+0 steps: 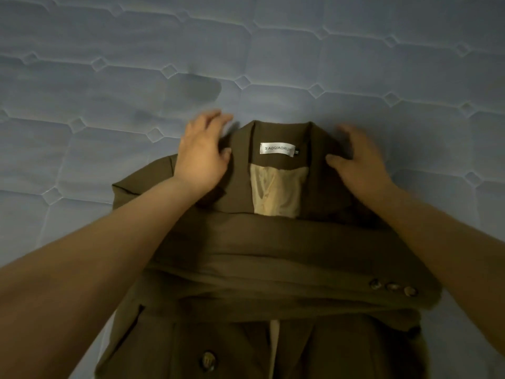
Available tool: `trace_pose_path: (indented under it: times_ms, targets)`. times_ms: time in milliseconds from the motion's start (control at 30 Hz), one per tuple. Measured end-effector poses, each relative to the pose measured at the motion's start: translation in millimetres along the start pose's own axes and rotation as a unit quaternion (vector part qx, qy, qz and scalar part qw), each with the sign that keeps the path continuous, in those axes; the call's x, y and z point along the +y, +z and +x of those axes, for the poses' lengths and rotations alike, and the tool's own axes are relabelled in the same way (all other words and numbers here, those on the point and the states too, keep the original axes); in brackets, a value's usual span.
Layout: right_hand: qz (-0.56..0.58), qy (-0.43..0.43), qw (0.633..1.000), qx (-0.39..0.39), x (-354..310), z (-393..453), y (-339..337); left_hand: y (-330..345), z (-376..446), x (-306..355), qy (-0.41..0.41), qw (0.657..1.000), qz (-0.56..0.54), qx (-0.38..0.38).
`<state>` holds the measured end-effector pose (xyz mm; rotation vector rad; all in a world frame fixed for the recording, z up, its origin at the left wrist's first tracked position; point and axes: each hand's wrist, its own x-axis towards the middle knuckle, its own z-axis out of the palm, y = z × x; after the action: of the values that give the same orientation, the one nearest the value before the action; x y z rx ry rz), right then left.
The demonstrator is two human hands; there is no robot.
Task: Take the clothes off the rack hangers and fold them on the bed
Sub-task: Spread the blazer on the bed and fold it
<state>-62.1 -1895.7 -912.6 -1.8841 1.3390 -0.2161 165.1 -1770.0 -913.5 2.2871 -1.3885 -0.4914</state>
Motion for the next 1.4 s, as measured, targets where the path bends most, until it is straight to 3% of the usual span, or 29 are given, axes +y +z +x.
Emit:
trace_pose_path:
  times_ms: [100, 233, 467, 600, 767, 1067, 1200, 1300, 1400]
  targets:
    - [-0.089, 0.045, 0.993, -0.058, 4, 7, -7, -2, -1, -2, -0.068, 0.995, -0.044, -0.050]
    - [-0.052, 0.058, 0.995, -0.061, -2, -5, -8, -2, -8, 1, -0.076, 0.994, -0.049, -0.063]
    - [-0.039, 0.018, 0.998, -0.048, -29, -37, -22, -28, -23, 16, -0.022, 0.999, 0.022, -0.044]
    - [-0.032, -0.006, 0.999, -0.044, -47, -62, -43, -60, -48, 18, -0.004, 1.000, 0.001, -0.009]
    - [0.024, -0.004, 0.997, -0.067, -73, -111, -65, -104, -94, 29, 0.026, 0.999, 0.007, -0.020]
    - [-0.138, -0.143, 0.975, -0.101, -77, -220, -76, -133, -197, 32, 0.121, 0.986, 0.018, -0.112]
    - [-0.253, -0.204, 0.938, -0.125, -60, -272, -63, -130, -248, 25, 0.178, 0.969, 0.055, -0.162]
    - [-0.429, -0.195, 0.855, -0.215, -48, -306, -41, -119, -289, 26, 0.205, 0.941, 0.156, -0.221]
    - [-0.474, -0.195, 0.816, -0.266, -33, -336, -13, -95, -322, 26, 0.171, 0.908, 0.266, -0.274]
